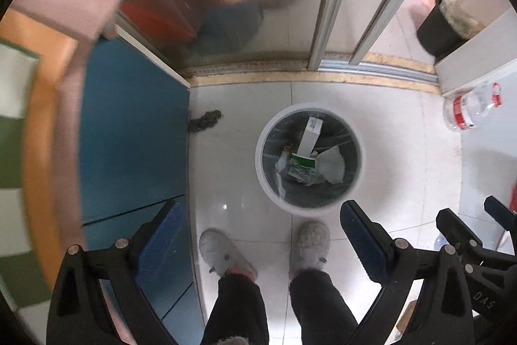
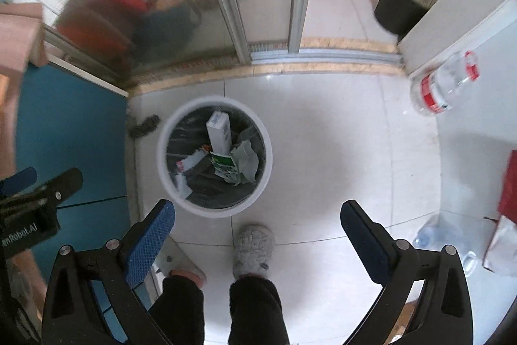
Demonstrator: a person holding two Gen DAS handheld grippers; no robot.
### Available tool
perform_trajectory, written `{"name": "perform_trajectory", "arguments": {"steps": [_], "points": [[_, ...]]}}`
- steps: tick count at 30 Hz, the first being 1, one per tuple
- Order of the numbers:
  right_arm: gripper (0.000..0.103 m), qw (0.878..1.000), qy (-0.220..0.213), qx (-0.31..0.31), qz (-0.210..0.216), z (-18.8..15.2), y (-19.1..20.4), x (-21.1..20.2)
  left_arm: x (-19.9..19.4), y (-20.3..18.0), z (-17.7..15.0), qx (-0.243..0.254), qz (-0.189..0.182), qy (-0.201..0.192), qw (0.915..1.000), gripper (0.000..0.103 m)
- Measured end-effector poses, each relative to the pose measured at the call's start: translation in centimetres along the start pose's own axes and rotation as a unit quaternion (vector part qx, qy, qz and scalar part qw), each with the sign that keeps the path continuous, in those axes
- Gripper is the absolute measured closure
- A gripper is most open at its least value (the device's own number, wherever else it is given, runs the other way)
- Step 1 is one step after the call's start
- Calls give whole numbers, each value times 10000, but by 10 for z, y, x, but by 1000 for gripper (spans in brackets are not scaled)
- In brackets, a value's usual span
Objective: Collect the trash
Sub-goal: 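Open both tools over the bin to drop the sachets, then swing both tools back toward the counter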
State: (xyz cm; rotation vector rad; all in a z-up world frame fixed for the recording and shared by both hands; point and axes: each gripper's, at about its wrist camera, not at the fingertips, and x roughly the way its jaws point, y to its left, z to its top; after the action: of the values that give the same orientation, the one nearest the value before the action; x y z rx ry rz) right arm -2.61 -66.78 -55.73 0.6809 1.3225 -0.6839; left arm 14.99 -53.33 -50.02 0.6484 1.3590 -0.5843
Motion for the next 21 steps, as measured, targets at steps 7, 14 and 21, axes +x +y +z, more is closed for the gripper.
{"name": "perform_trajectory", "arguments": {"steps": [7, 14, 21], "points": [[0, 9997, -249, 15, -14, -13, 0, -130, -107, 7, -19, -66, -236, -138, 9996, 3], [0, 9986, -533, -38, 57, -27, 1, -249, -198, 20, -32, -159, -384, -400, 9983, 3], [0, 9966, -803, 59, 150, -39, 8, -332, -268, 40, -44, -184, -698, -817, 9940, 3]]}}
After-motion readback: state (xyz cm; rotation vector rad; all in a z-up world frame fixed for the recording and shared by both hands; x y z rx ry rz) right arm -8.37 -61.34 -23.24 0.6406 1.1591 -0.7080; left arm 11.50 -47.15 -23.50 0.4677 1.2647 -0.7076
